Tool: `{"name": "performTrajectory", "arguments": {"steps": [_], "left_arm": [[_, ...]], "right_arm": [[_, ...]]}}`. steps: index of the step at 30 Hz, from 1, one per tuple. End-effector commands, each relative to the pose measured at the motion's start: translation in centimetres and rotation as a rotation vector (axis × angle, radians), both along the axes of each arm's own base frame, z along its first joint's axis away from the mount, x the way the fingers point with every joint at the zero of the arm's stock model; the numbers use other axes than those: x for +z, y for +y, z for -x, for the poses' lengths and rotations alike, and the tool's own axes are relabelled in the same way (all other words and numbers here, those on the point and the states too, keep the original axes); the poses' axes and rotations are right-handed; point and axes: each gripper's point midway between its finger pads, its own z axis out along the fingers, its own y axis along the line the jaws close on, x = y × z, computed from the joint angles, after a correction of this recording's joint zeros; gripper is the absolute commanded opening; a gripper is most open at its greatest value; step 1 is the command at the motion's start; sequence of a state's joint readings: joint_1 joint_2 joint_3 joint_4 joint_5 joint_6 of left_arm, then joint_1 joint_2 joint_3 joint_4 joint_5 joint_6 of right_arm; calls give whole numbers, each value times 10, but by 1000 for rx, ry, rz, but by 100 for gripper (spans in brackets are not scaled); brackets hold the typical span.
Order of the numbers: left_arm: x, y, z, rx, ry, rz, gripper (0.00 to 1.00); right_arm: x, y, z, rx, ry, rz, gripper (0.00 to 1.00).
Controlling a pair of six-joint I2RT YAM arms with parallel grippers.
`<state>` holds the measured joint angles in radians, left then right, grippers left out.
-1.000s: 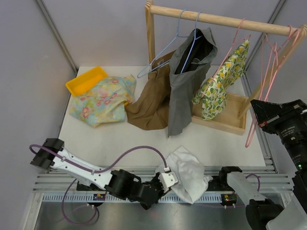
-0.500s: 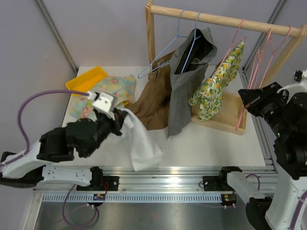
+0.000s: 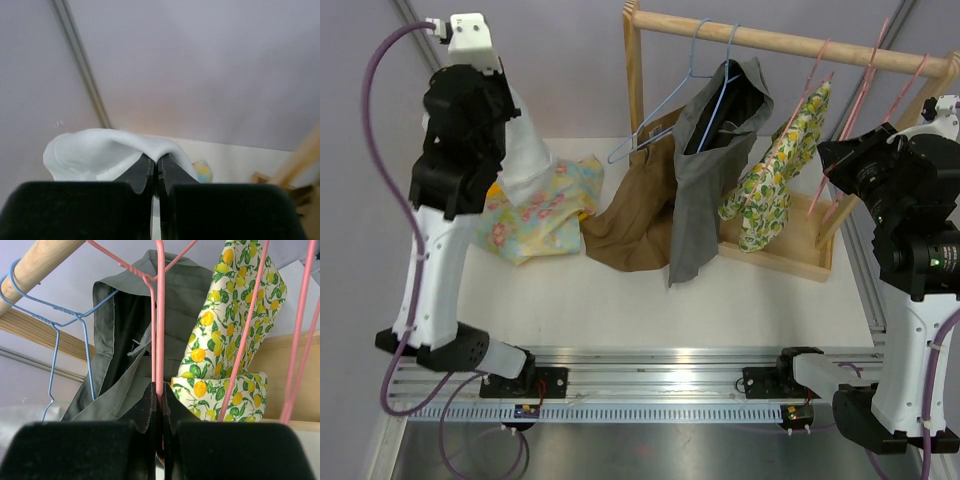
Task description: Remove the skirt from the hanger
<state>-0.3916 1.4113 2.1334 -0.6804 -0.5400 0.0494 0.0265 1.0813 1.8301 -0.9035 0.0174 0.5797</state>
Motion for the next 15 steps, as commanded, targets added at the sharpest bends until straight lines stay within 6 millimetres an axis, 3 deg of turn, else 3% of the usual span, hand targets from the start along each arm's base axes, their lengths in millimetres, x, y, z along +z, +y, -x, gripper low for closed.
{"name": "performTrajectory", "arguments": {"steps": [1, 2, 3, 4, 5, 6, 7, 8, 10, 12, 15], "left_arm": [[-82, 22, -83, 72, 176, 96, 0], [-105, 33, -94, 116, 225, 130, 0], [-146, 61, -103, 197, 311, 173, 0], [-189, 61, -111, 195, 408, 277, 0], [-216, 71, -112, 223, 463, 326, 0], [-270, 89, -104, 282, 572, 365, 2], [-289, 96, -105, 299, 583, 435, 15], [-306, 109, -101, 322, 607, 473, 43], [-341, 108, -93, 314, 673, 514, 99], [-338, 111, -86, 348, 672, 519, 99], [-302, 112, -76, 328, 612, 497, 99]], "right_arm": [[21, -10, -6, -49, -82, 31, 0], [21, -10, -8, -50, -79, 34, 0], [21, -11, -8, -56, -77, 37, 0], [21, -12, -8, -59, -80, 38, 0], [21, -13, -9, -61, -79, 45, 0], [20, -13, -9, -61, -79, 46, 0], [19, -14, -10, -65, -77, 47, 0], [20, -13, -9, -62, -80, 48, 0], [16, -14, -12, -68, -69, 51, 0], [13, -16, -13, -78, -63, 53, 0], [14, -22, -17, -110, -60, 71, 0]]}}
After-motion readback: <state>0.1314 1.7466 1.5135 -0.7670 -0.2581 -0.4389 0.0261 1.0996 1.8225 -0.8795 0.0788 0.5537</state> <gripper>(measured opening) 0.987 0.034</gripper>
